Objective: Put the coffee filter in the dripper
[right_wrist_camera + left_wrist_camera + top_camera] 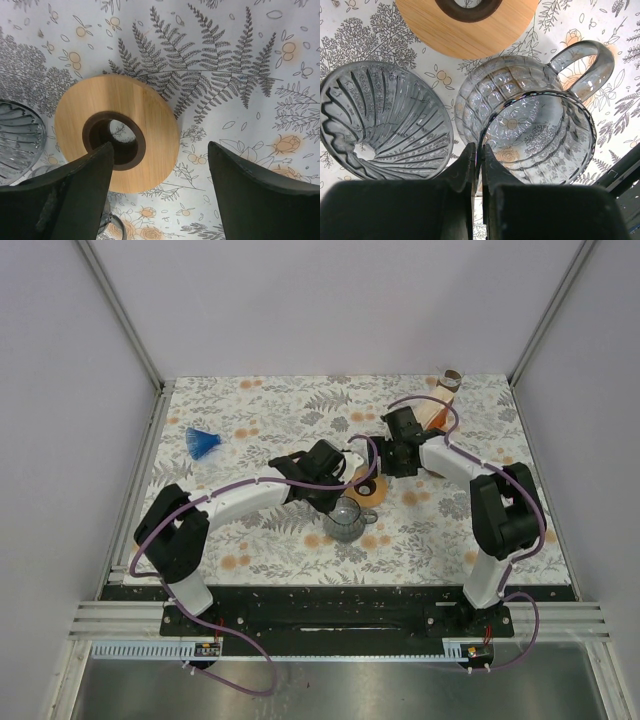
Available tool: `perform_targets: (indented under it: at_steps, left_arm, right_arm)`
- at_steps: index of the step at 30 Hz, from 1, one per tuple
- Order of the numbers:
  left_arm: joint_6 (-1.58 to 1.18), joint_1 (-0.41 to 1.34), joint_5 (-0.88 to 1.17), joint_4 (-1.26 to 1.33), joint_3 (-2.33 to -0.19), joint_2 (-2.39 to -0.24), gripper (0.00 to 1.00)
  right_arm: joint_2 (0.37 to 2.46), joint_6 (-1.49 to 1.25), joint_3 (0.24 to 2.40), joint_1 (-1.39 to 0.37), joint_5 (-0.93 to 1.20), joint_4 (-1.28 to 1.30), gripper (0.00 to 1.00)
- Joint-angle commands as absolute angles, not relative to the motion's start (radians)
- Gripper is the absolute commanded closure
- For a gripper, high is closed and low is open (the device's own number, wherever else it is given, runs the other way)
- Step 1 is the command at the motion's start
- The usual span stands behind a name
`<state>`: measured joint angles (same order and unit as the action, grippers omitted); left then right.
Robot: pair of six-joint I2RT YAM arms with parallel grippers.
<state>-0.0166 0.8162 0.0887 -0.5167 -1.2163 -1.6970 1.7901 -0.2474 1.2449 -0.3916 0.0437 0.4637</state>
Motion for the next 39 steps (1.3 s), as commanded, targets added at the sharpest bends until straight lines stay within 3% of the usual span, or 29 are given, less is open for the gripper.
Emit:
perform_targets:
  at_steps: [1, 9, 16, 22, 25, 29, 39]
  left_arm:
    - [-0.026, 0.815, 0.048, -0.468, -1.19, -1.683, 1.0]
    - [-0.006, 0.815, 0.087, -0.483, -1.207, -1.672, 1.0]
    - [0.026, 0.815, 0.135, -0.52, -1.23, -1.646, 0.71]
    - [0.043, 0.815, 0.138, -0.586, -1.301, -1.631, 0.47]
    - [0.063, 0.813, 0.138, -0.618, -1.351, -1.609, 0.41]
    - [0.097, 0.799, 0.163, -0.682, -1.437, -1.572, 0.36]
    - [0.101, 0.618, 0.259, -0.761, -1.525, -1.47, 0.35]
  right_arm:
    - [1.83, -0.233, 1.292, -0.413, 0.049, 0.503, 0.19]
    - [1.896, -0.229, 1.31, -0.423, 0.061, 0.515, 0.26]
    - [1.945, -0.221, 1.341, -0.426, 0.078, 0.522, 0.4]
    - [1.941, -0.216, 1.351, -0.428, 0.064, 0.531, 0.68]
    - [1.93, -0.201, 1.367, -0.428, 0.046, 0.552, 0.85]
    - [1.896, -0.169, 1.413, -0.428, 0.008, 0.607, 1.0]
    - [1.743, -0.124, 1.583, -0.433, -0.005, 0.788, 1.0]
